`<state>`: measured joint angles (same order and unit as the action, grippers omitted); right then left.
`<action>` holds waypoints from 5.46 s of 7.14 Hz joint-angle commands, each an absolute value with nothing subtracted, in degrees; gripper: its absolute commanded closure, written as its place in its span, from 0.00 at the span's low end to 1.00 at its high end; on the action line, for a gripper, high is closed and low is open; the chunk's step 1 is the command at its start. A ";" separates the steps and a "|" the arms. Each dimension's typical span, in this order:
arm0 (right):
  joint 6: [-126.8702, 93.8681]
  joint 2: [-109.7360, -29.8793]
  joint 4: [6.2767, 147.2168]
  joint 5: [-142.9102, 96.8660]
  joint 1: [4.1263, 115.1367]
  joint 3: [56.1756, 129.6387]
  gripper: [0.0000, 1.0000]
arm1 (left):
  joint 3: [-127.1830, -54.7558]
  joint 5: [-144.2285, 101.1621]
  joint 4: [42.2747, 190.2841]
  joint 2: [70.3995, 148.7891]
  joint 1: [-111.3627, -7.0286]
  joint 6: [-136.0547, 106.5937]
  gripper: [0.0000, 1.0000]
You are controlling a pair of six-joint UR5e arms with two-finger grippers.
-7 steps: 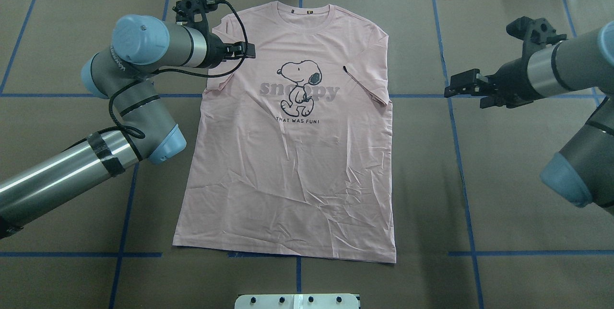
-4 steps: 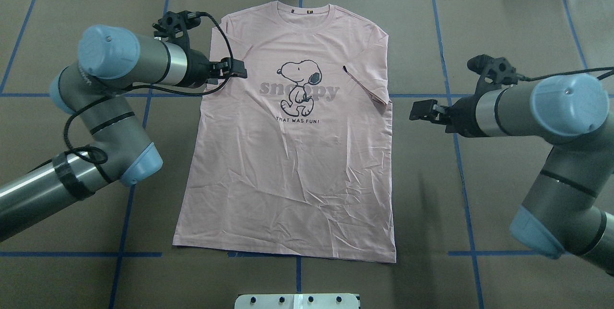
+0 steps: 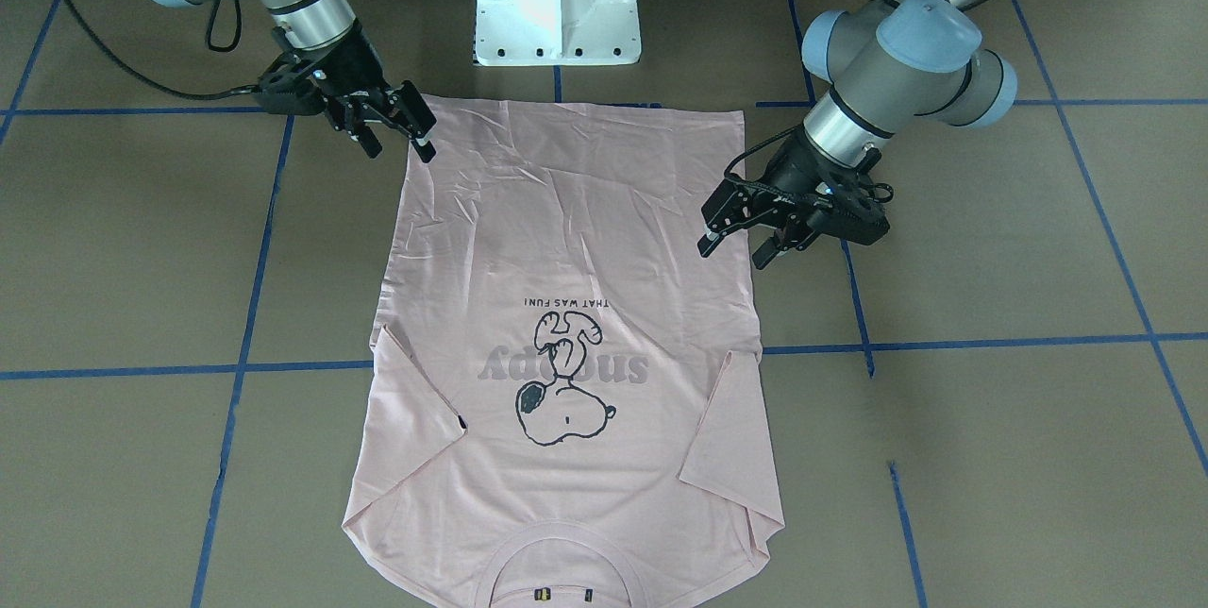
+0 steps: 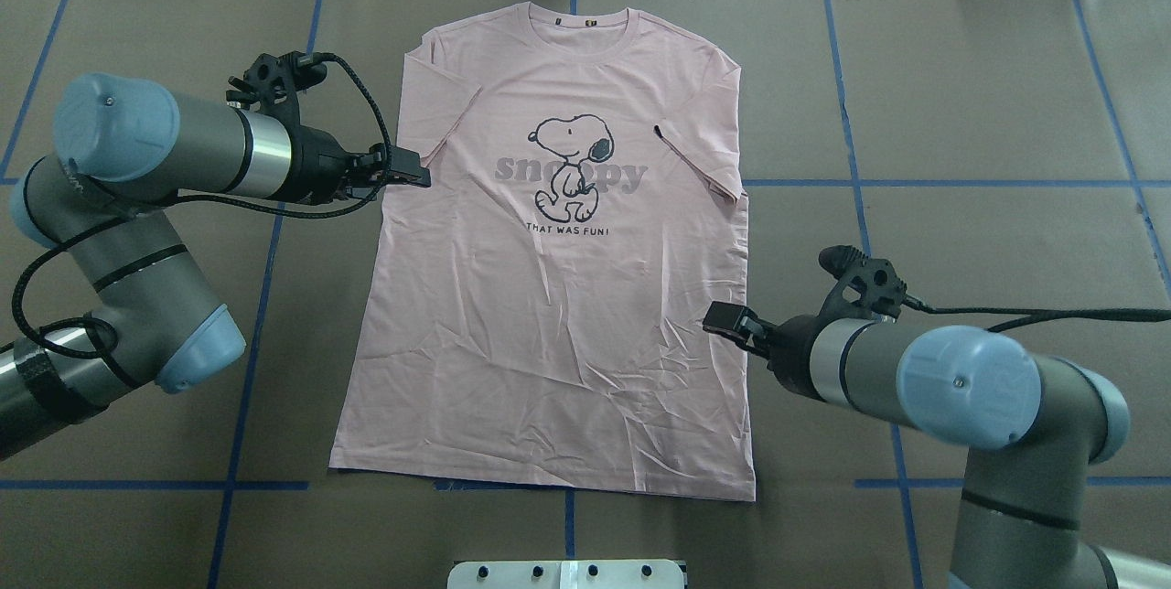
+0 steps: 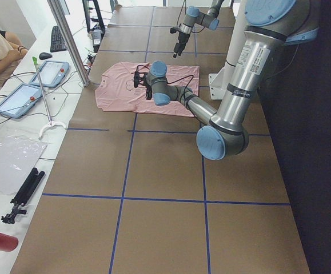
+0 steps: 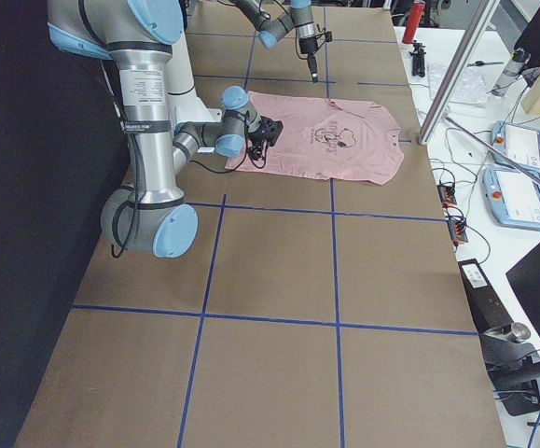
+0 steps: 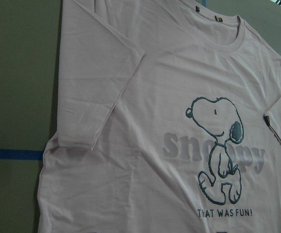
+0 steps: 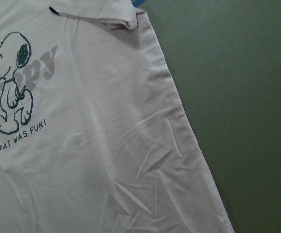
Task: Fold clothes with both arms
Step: 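Lower the right gripper to the shirt hem corner nearest the robot, then move the left gripper down to the other hem corner nearest the robot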
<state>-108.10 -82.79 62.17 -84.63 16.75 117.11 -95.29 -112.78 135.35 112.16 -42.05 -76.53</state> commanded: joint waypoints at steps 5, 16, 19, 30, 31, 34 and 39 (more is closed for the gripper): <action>-132.26 -80.86 81.38 -68.20 -1.39 120.94 0.03 | -95.19 -112.68 135.35 111.88 -42.19 -76.55 0.14; -133.07 -80.77 86.31 -72.86 -1.67 119.27 0.55 | -95.45 -112.76 135.35 111.80 -42.28 -76.64 0.13; -133.15 -80.68 87.19 -72.95 -1.67 119.27 0.72 | -95.62 -112.68 135.35 111.71 -42.28 -76.73 0.13; -132.54 -79.80 87.10 -76.98 0.09 123.13 1.00 | -115.48 -98.71 124.15 90.18 -21.12 -98.22 0.21; -132.45 -79.80 87.10 -77.08 0.17 123.13 1.00 | -115.49 -94.26 122.10 90.26 -17.27 -98.96 0.21; -132.54 -79.89 87.10 -76.99 0.18 123.05 1.00 | -115.49 -93.78 118.31 90.53 -13.71 -100.46 0.27; -132.63 -80.07 87.10 -76.90 0.18 123.05 1.00 | -115.49 -93.96 118.21 90.53 -12.31 -100.63 0.58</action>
<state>-132.62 -79.99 87.10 -76.91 0.18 123.05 -115.51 -93.94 118.22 90.55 -12.44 -100.61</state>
